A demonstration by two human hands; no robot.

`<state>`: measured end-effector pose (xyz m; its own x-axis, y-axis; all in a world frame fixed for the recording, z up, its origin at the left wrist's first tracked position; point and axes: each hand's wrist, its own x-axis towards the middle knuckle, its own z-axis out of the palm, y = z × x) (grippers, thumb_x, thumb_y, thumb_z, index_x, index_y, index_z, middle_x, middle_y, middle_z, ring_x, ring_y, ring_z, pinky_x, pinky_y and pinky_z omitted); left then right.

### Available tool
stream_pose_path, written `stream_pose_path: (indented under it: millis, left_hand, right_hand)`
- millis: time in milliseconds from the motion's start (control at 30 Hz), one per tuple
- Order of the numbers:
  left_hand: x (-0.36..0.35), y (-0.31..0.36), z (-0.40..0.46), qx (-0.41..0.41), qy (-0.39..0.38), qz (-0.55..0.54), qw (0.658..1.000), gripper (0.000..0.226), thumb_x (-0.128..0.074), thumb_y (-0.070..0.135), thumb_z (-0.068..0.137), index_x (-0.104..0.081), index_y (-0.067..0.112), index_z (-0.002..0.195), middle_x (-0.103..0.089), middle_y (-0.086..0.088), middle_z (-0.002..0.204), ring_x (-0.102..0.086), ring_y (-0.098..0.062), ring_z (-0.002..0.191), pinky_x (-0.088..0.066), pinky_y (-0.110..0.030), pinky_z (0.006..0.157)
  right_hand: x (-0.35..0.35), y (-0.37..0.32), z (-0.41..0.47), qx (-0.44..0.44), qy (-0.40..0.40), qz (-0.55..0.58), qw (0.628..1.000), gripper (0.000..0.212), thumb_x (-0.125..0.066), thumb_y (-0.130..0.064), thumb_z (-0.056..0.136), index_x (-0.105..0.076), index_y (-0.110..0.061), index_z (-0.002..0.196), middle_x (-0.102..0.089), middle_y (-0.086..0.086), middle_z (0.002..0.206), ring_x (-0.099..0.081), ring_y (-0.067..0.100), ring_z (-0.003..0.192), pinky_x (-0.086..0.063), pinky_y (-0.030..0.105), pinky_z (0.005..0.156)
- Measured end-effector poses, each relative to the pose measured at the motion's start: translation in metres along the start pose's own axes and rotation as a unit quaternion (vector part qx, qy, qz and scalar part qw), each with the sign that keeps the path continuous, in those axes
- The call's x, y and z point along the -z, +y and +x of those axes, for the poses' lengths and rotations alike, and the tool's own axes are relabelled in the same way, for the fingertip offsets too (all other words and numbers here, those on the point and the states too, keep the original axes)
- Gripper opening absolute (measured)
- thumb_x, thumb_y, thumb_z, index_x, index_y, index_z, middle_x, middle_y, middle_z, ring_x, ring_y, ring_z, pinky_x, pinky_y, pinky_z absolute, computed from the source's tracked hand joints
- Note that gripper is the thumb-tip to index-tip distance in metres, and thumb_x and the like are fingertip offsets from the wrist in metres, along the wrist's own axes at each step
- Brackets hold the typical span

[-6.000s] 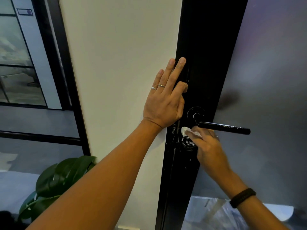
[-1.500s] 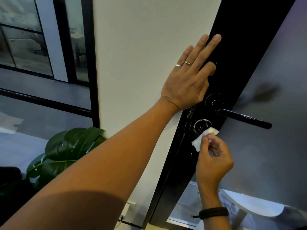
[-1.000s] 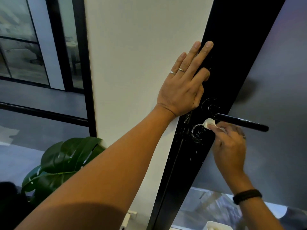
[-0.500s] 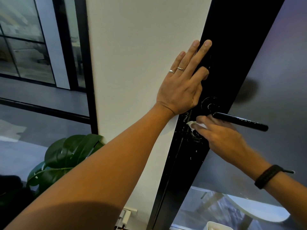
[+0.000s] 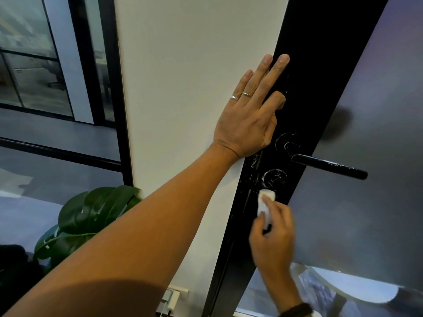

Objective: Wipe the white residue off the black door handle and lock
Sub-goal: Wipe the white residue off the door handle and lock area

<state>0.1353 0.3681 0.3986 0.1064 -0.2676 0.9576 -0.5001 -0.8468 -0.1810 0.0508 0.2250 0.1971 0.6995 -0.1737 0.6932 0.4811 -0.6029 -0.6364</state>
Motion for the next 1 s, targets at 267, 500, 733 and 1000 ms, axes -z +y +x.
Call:
stream_pose_path:
  millis: [267, 500, 733, 1000]
  left_hand:
    - [-0.002, -0.001, -0.001, 0.005, -0.001, -0.001, 1.0, 0.013, -0.062, 0.01, 0.095, -0.071, 0.013, 0.103, -0.043, -0.024, 0.166, -0.034, -0.044, 0.158, -0.024, -0.052, 0.133]
    - [-0.001, -0.001, 0.0, 0.008, 0.004, 0.002, 1.0, 0.016, -0.06, 0.011, 0.095, -0.072, 0.014, 0.105, -0.043, -0.024, 0.165, -0.034, -0.046, 0.157, -0.02, -0.05, 0.134]
    - [0.0, 0.0, 0.0, 0.009, 0.0, -0.005, 1.0, 0.014, -0.06, 0.01, 0.095, -0.071, 0.013, 0.103, -0.043, -0.024, 0.165, -0.033, -0.046, 0.158, -0.021, -0.052, 0.134]
    - [0.0, 0.002, 0.0, 0.01, -0.003, -0.002, 1.0, 0.015, -0.06, 0.01, 0.094, -0.071, 0.013, 0.103, -0.043, -0.024, 0.165, -0.034, -0.046, 0.158, -0.022, -0.052, 0.133]
  right_hand:
    - [-0.049, -0.041, 0.028, 0.011, 0.007, -0.235, 0.972, 0.089, -0.073, -0.005, 0.086, -0.027, -0.002, 0.162, -0.049, 0.023, 0.143, -0.058, 0.035, 0.116, -0.058, 0.047, 0.089]
    - [-0.043, -0.025, 0.019, 0.037, 0.029, -0.28, 0.959, 0.085, -0.069, -0.007, 0.084, -0.035, -0.013, 0.162, -0.054, 0.015, 0.139, -0.052, 0.031, 0.109, -0.049, 0.043, 0.083]
    - [-0.018, 0.015, 0.018, 0.079, 0.027, -0.204, 0.975, 0.052, -0.057, -0.021, 0.089, -0.065, -0.019, 0.14, -0.06, 0.007, 0.131, -0.053, 0.026, 0.105, -0.039, 0.037, 0.084]
    - [0.001, 0.041, 0.029, 0.042, 0.084, -0.063, 0.994, 0.025, -0.07, -0.015, 0.101, -0.073, -0.006, 0.124, -0.067, 0.007, 0.11, -0.06, 0.021, 0.103, -0.055, 0.037, 0.088]
